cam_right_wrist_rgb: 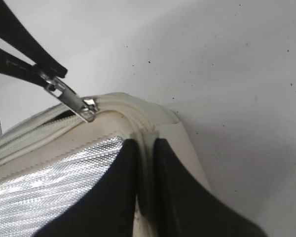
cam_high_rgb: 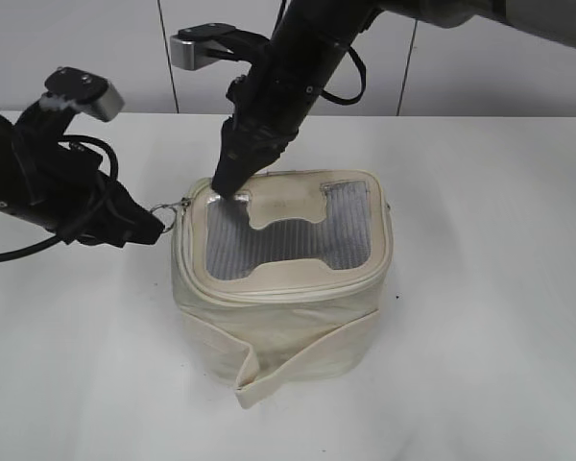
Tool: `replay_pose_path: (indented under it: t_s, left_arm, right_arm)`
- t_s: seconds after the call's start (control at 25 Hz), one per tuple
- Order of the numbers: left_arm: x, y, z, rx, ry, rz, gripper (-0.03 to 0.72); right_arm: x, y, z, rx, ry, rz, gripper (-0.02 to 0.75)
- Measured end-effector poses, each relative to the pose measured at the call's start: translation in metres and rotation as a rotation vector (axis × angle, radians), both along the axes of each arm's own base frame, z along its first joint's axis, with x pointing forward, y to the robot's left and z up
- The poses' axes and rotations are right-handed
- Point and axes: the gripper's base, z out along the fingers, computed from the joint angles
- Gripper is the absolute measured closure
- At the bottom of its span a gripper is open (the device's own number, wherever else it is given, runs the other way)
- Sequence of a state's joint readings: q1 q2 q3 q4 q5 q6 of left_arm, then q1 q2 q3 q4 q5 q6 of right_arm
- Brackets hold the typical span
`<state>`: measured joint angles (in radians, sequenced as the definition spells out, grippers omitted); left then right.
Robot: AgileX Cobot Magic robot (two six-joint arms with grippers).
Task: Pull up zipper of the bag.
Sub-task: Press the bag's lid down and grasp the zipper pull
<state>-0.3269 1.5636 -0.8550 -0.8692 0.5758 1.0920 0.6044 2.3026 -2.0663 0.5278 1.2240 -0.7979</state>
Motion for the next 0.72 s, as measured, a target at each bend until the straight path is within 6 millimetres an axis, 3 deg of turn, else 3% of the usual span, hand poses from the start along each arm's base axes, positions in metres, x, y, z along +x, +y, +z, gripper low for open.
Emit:
replay_pose_path:
  t_s: [0.24,0.72]
  left_arm:
    - [-0.009,0.004,0.013,0.015,0.001,-0.007,0.691]
    - [-0.026,0.006,0.014,0.049,0.172,-0.059,0.691]
  right_arm:
    - [0.0,0.0,0.0,-0.007,0.004,-0.012,0.662]
    - [0.0,-0.001,0.0,-0.009,0.009,-0.021,0.664]
